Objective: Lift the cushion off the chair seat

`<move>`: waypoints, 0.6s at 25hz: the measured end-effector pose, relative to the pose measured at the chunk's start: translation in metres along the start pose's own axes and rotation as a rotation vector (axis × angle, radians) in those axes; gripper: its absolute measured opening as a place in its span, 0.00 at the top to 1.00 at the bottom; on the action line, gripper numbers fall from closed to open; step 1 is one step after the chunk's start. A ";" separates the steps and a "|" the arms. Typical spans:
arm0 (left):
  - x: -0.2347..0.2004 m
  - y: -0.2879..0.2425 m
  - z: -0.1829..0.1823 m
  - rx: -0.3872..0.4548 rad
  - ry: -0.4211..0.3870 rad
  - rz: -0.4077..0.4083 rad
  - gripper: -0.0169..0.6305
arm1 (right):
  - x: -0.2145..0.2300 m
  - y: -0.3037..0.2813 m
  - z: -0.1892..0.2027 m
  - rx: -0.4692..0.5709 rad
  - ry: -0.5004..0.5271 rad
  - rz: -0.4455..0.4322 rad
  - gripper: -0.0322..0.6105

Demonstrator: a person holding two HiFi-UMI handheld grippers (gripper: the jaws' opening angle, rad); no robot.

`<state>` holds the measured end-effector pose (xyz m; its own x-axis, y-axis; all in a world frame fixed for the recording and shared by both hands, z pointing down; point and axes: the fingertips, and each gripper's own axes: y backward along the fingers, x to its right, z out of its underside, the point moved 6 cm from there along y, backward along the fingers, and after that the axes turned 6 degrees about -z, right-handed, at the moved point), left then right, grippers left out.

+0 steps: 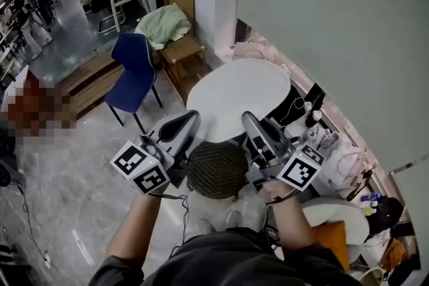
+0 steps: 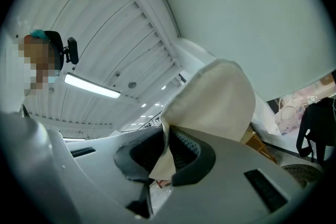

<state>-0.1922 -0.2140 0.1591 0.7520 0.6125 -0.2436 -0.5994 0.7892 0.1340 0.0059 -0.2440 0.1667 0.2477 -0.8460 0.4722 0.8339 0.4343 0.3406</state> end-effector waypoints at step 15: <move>-0.009 0.006 -0.013 0.039 0.006 0.014 0.96 | -0.016 -0.007 -0.011 0.009 0.061 0.008 0.89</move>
<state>-0.2062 -0.2148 0.1498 0.7421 0.6229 -0.2475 -0.5982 0.7821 0.1749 0.0014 -0.2374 0.1479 0.2842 -0.8599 0.4241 0.8276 0.4433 0.3443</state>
